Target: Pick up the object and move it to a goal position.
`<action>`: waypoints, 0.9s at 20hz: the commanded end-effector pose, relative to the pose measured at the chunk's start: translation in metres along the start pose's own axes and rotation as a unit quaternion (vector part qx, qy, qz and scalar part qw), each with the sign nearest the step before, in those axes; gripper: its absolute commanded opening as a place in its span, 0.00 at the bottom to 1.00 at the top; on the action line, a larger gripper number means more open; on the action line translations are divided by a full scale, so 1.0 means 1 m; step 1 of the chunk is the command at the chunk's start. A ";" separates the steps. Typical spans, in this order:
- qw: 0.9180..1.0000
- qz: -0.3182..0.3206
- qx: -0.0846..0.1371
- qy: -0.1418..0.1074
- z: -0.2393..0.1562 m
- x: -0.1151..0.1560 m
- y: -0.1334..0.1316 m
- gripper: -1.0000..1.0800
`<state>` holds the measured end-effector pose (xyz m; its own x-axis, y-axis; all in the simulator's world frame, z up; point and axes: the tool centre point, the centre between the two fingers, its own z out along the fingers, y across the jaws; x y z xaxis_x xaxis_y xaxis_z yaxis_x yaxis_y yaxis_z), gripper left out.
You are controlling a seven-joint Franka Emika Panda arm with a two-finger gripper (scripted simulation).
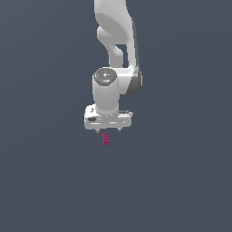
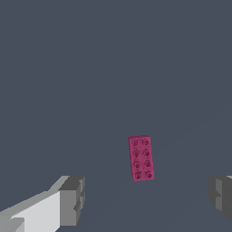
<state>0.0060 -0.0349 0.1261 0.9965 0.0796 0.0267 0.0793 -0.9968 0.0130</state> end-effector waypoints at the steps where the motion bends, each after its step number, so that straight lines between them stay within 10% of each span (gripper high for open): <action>1: 1.000 -0.015 0.002 -0.004 0.020 -0.004 0.007 0.96; 18: 0.999 -0.047 0.007 -0.013 0.068 -0.016 0.021 0.96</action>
<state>-0.0059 -0.0579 0.0608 0.9851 0.1721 0.0001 0.1721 -0.9851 0.0005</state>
